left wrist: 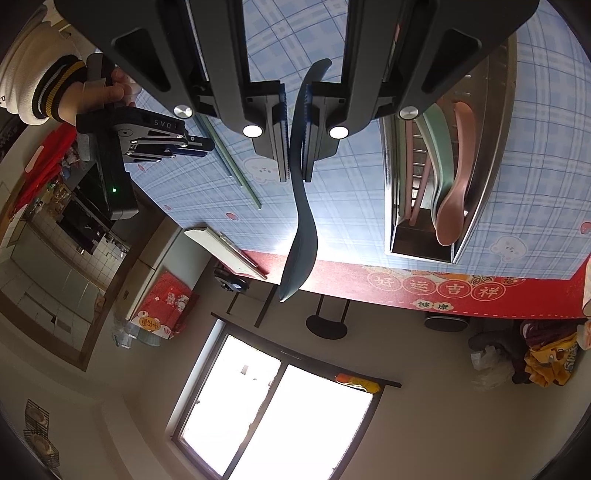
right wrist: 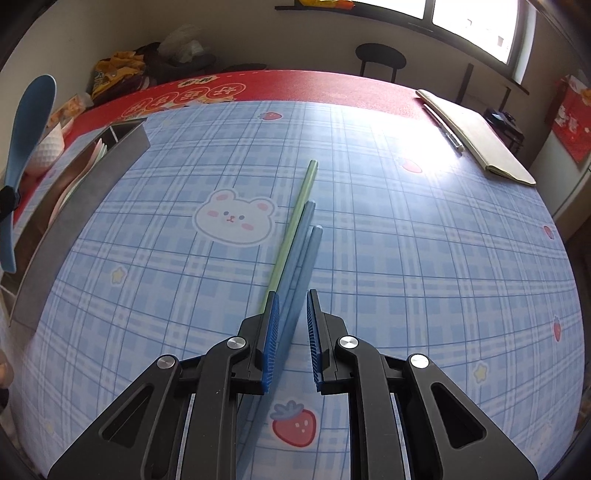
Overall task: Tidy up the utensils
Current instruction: 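Grasp the blue chopstick with the right gripper while the left gripper holds the blue spoon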
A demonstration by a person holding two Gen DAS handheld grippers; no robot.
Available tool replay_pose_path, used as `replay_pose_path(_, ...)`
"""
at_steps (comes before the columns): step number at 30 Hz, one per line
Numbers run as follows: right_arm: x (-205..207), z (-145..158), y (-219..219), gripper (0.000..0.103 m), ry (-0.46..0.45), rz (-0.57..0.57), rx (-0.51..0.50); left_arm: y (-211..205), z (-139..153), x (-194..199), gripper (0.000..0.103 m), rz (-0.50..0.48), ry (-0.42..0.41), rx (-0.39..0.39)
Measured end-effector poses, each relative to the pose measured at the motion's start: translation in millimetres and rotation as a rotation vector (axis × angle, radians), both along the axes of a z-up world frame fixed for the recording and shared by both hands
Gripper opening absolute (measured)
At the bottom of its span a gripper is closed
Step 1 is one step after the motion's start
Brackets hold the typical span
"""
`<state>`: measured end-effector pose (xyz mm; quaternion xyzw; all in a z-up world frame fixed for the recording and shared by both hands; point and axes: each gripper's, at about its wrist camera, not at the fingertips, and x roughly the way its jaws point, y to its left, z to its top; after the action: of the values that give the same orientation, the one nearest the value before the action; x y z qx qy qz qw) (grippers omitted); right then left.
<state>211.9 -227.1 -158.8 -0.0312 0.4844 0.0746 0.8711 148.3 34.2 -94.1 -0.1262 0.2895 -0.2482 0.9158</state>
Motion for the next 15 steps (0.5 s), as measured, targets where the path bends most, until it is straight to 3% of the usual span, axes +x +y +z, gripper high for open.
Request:
replay_pose_path(5, -4.9, -4.8, -8.7, 0.015, 0.05, -0.019, -0.004, -1.1, -2.2, 1.2, 0.007, -0.002, 0.009, 0.003)
replay_pose_path(15, -14.5, -6.3, -9.7, 0.017, 0.02, -0.081, -0.043, -0.3, -4.2, 1.9, 0.007, 0.0, 0.018, -0.004)
